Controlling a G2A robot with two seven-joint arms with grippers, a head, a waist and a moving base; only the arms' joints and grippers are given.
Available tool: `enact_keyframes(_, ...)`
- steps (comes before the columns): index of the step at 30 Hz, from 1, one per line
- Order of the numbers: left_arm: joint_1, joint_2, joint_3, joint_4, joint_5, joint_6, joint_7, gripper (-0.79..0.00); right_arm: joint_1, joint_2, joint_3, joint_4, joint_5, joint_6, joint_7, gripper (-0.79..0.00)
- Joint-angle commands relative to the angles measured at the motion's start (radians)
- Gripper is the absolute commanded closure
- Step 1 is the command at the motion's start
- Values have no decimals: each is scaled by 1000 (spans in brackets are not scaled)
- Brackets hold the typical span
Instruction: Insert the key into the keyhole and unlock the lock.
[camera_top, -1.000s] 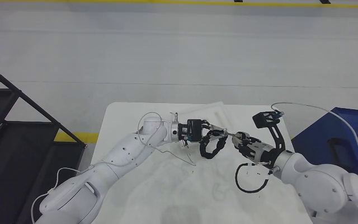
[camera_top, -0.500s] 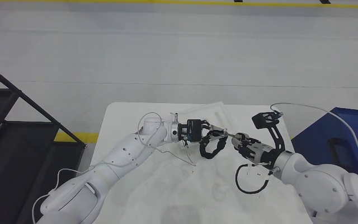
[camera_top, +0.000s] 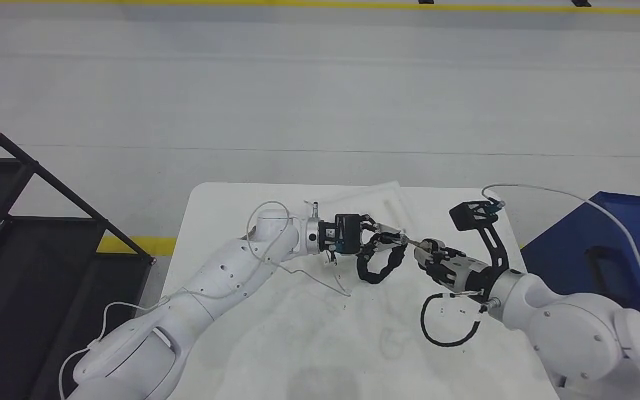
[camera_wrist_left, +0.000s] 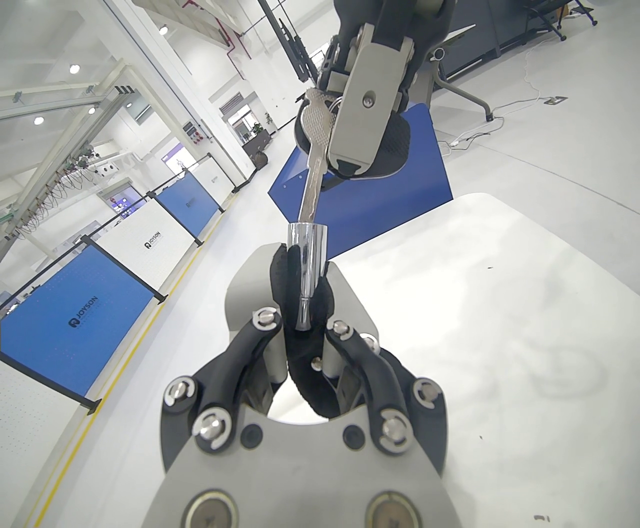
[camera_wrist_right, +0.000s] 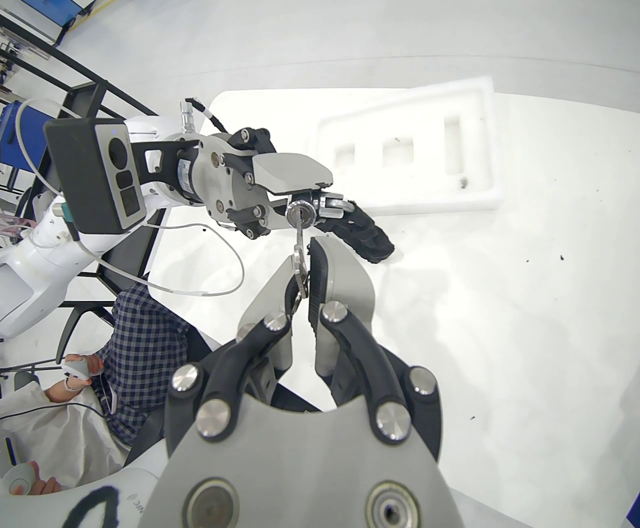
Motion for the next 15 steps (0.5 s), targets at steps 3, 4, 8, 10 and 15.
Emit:
enact_keyframes(3, 1, -1, -3, -2, 9, 0, 0, 0, 3, 0, 0, 0, 2, 5, 15, 0)
enact_keyframes(4, 0, -1, -4, -3, 12, 0, -1, 0, 5, 0, -1, 0, 2, 6, 19, 0)
enact_keyframes(8, -1, -2, -5, -7, 28, 1, 5, 0, 13, 0, -4, 4, 4, 11, 35, 0)
enact_keyframes(10, -1, -2, -5, -8, 34, 1, 6, 0, 20, 0, -8, 9, 5, 13, 41, 0)
enact_keyframes(15, -1, -3, -7, -8, 47, 2, 5, 0, 37, -1, -21, 17, 3, 21, 53, 0)
